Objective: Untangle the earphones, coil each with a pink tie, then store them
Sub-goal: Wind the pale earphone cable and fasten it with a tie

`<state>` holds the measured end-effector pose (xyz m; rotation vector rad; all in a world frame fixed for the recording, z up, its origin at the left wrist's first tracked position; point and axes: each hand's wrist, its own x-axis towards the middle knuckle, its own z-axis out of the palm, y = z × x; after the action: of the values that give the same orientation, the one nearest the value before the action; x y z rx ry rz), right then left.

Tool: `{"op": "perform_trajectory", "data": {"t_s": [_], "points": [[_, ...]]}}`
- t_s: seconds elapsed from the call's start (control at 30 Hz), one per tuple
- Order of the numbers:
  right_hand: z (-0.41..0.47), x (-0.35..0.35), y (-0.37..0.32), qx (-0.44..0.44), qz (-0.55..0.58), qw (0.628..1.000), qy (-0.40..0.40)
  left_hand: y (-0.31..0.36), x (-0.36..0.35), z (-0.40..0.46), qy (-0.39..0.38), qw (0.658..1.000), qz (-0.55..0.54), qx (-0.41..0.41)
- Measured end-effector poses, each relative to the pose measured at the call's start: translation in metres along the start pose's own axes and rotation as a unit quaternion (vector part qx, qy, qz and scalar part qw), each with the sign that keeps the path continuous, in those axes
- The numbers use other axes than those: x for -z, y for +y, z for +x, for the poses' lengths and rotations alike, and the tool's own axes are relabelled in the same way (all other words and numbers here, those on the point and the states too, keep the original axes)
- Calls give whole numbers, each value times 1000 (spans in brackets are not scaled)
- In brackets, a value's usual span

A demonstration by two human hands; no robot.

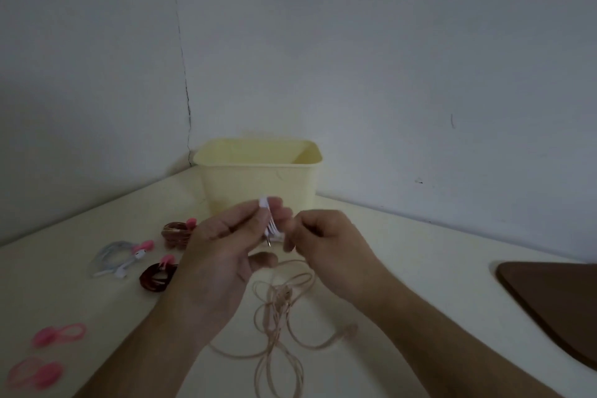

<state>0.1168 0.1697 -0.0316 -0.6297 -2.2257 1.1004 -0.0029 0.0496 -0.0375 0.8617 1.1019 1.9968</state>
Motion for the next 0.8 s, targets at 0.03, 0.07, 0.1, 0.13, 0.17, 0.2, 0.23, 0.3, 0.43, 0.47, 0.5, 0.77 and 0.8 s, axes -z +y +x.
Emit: {"op": "perform_trajectory", "data": {"t_s": [0.03, 0.07, 0.1, 0.13, 0.17, 0.2, 0.23, 0.3, 0.43, 0.47, 0.5, 0.77, 0.8], "points": [[-1, -3, 1, -1, -20, 999, -25, 2, 0, 1, 17, 1000, -7, -13], [-2, -6, 1, 0, -33, 998, -46, 3, 1, 2, 32, 999, 6, -26], [-2, -7, 0, 4, -44, 997, -63, 3, 1, 2, 45, 997, 43, -38], [-3, -7, -2, 13, -58, 995, -75, 3, 1, 2, 60, 992, 99, -47], [-3, -6, -3, 24, -79, 993, -82, 1, 2, 2, 75, 982, 166, -56], [-3, -3, -6, 35, -100, 991, -81, -2, 2, 3, 82, 966, 235, -69], [-3, 0, -8, 43, -110, 990, -71, -5, 2, 2, 72, 950, 294, -78], [0, 8, -10, 43, -95, 994, -30, -7, 0, 1, 30, 937, 344, -51], [6, 19, -3, 46, -35, 997, 56, -2, -3, -2, -57, 975, 204, 61], [7, 19, -2, 48, -22, 997, 55, -2, -2, -2, -69, 976, 196, 71], [7, 17, 0, 48, -12, 997, 50, -2, -1, -2, -79, 973, 202, 79], [1, 4, 6, 21, 21, 1000, -8, 8, -2, -1, -24, 998, -27, 49], [-1, 1, 5, 14, 16, 999, -26, 9, -1, -1, -7, 998, -47, 34]]}}
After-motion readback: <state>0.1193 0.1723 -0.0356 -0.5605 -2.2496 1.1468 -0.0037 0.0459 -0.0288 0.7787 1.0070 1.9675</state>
